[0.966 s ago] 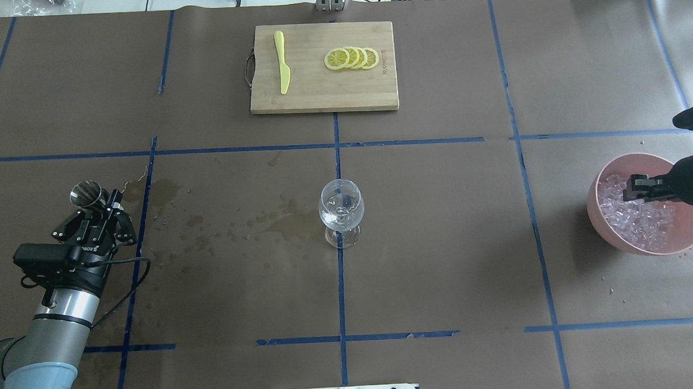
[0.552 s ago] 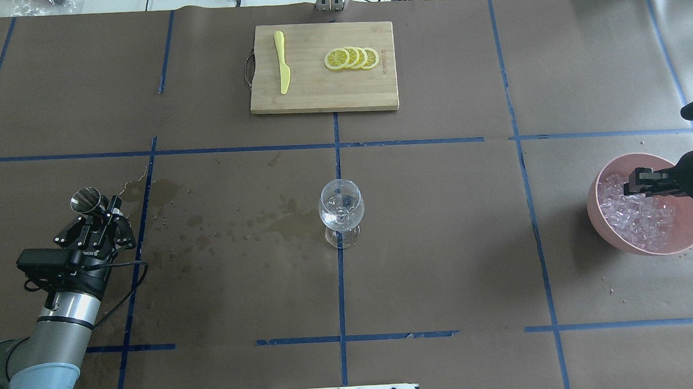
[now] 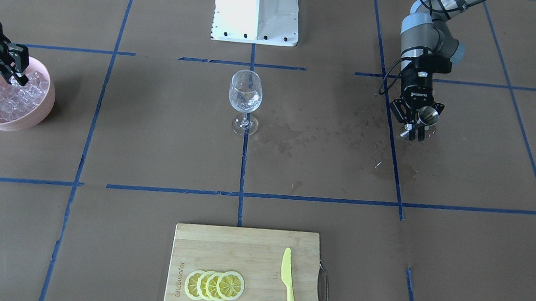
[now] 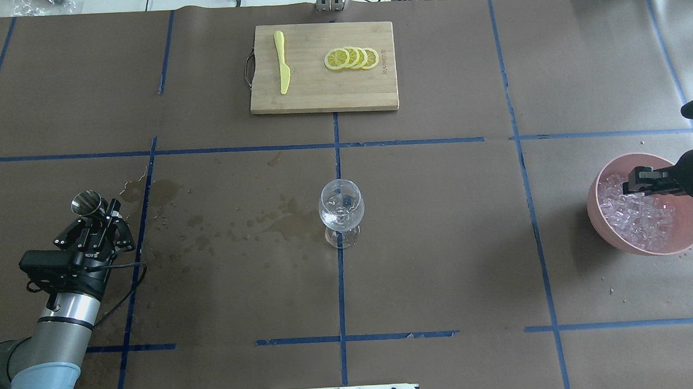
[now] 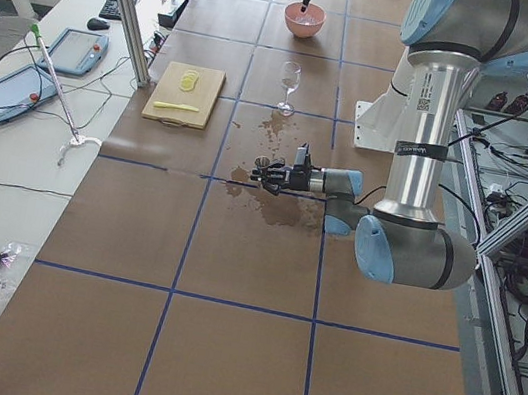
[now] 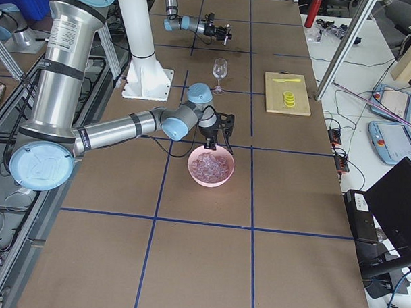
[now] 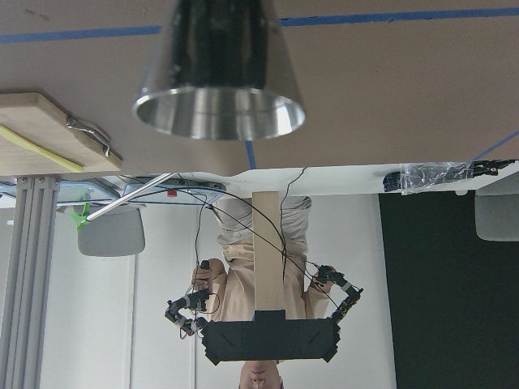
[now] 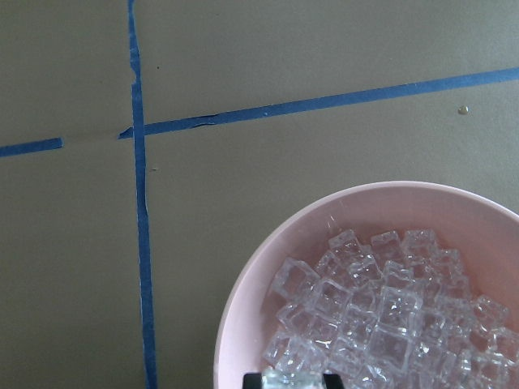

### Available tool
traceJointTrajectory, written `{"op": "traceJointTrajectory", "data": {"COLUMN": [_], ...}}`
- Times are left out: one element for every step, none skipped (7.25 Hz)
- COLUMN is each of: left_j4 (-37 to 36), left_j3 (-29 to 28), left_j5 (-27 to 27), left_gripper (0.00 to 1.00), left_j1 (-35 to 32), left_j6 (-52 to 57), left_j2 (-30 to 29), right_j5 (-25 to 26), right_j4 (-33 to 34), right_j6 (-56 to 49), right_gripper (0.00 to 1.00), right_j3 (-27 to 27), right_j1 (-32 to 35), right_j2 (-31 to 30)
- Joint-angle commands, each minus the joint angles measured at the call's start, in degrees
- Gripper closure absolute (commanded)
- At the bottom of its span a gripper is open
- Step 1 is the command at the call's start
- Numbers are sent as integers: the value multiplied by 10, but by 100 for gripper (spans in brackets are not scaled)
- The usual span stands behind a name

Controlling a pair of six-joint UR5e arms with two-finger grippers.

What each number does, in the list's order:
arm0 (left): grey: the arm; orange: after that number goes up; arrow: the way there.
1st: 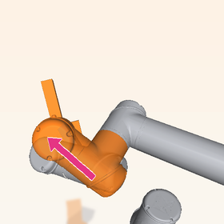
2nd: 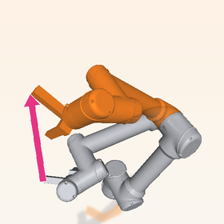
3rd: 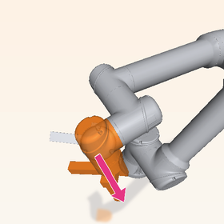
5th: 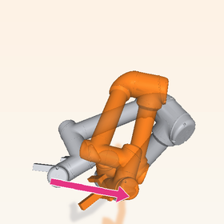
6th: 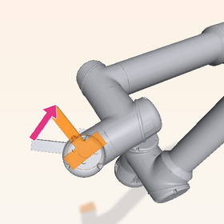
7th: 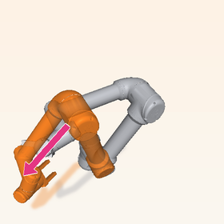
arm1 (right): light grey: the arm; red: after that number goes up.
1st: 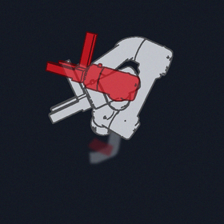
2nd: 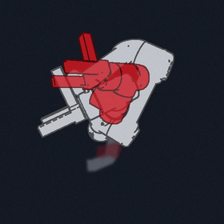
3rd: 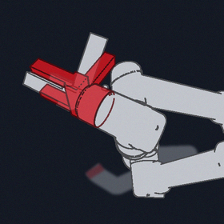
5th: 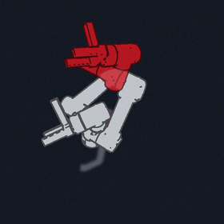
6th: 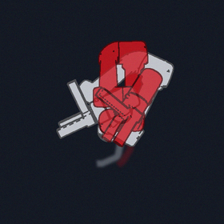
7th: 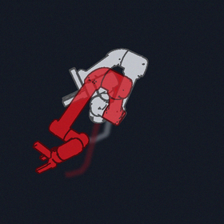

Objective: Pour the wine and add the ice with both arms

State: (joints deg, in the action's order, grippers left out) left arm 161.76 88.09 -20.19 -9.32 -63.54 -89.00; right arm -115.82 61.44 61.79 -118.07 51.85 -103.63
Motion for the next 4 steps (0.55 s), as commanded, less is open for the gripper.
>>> {"op": "traceJointTrajectory", "data": {"left_j4": [-2, -3, -4, -5], "left_j3": [-5, -5, -5, -6], "left_j5": [-4, -8, -13, -14], "left_gripper": [100, 100, 98, 88], "left_j1": [0, 1, 1, 0], "left_j6": [0, 1, 1, 1], "left_j2": [-1, -1, -2, -4], "right_j5": [1, 1, 0, 0], "right_j4": [0, 0, 0, 0], "right_j6": [1, 1, 0, 0], "right_gripper": [100, 100, 100, 100], "right_j3": [0, 0, 0, 1], "right_j1": [0, 0, 0, 0], "right_j2": [0, 0, 0, 1]}}
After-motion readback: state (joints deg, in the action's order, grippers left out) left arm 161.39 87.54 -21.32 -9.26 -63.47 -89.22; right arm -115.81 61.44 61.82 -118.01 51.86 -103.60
